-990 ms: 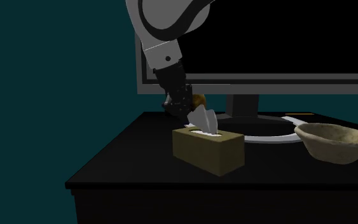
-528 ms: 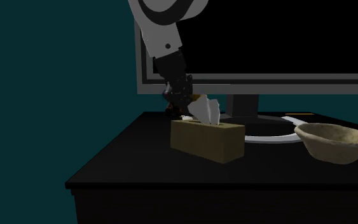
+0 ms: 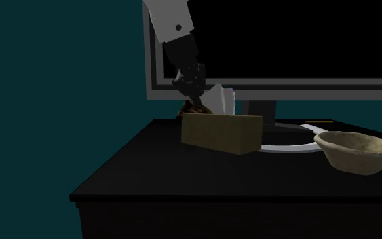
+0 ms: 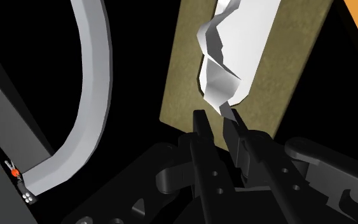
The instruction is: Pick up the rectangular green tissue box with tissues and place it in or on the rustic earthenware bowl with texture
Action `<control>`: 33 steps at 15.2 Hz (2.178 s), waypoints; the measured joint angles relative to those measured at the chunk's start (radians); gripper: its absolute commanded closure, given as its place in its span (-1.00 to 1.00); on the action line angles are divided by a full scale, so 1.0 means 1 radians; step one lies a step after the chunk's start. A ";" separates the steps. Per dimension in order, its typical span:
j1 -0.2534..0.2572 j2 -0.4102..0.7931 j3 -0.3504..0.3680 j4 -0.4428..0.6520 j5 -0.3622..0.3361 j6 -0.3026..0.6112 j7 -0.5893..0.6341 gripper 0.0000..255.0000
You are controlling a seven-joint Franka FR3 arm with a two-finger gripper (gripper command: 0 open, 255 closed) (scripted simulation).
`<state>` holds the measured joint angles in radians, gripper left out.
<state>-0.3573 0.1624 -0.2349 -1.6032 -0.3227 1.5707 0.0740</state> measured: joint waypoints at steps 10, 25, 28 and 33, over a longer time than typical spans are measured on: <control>0.002 0.015 0.000 0.152 0.001 -0.131 -0.042 1.00; -0.015 -0.184 -0.023 0.043 -0.057 -0.195 -0.111 1.00; -0.030 -0.278 -0.037 -0.056 -0.086 -0.177 -0.134 1.00; -0.056 -0.454 -0.055 -0.209 -0.144 -0.178 -0.174 1.00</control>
<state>-0.4128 -0.2920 -0.2899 -1.8123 -0.4663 1.3926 -0.0998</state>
